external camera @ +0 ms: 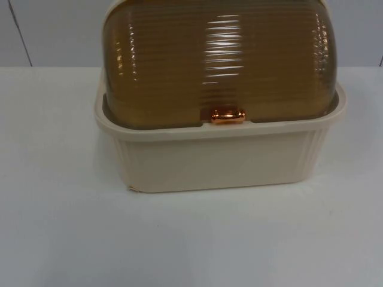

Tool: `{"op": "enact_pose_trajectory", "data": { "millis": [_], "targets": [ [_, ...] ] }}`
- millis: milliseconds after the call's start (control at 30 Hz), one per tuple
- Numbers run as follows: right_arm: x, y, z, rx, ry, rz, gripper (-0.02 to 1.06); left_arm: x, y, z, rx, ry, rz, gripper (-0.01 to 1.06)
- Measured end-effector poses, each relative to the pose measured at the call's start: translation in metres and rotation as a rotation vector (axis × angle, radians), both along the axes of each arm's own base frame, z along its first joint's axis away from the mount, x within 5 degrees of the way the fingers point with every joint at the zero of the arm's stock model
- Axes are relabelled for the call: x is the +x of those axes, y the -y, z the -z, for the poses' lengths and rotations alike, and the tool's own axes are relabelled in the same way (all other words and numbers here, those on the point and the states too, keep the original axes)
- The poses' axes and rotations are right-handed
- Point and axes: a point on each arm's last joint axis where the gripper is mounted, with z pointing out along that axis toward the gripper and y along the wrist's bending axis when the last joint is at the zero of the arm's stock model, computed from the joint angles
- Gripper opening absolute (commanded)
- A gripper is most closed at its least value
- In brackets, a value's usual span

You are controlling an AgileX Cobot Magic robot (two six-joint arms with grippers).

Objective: Open the box lid with the left hand, place the block into the box with the right hand, then close the box lid with the left hand.

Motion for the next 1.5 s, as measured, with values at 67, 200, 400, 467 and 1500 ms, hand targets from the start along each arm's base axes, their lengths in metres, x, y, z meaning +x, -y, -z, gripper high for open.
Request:
{"op": "enact_pose_trajectory", "data": {
  "millis": [67, 200, 400, 467, 1500],
  "targets": [
    [0.0000, 0.0000, 0.0000, 0.000, 0.000, 0.000, 1.05, 0.0000, 0.0000, 0.0000, 0.000, 0.000, 0.000, 1.05],
    [0.0001, 0.0000, -0.0002, 0.002, 0.002, 0.001, 1.05, 0.0000, 0.0000, 0.0000, 0.000, 0.000, 0.000, 1.05],
    [0.0001, 0.0000, -0.0002, 0.002, 0.002, 0.001, 1.05, 0.0000, 0.0000, 0.0000, 0.000, 0.000, 0.000, 1.05],
    [0.0001, 0.0000, -0.0002, 0.002, 0.002, 0.001, 1.05, 0.0000, 0.0000, 0.0000, 0.000, 0.000, 0.000, 1.05],
    [0.0001, -0.0002, -0.0002, 0.004, 0.002, 0.000, 1.05, 0.0000, 0.0006, 0.0000, 0.024, 0.000, 0.021, 1.05]
  ]
}}
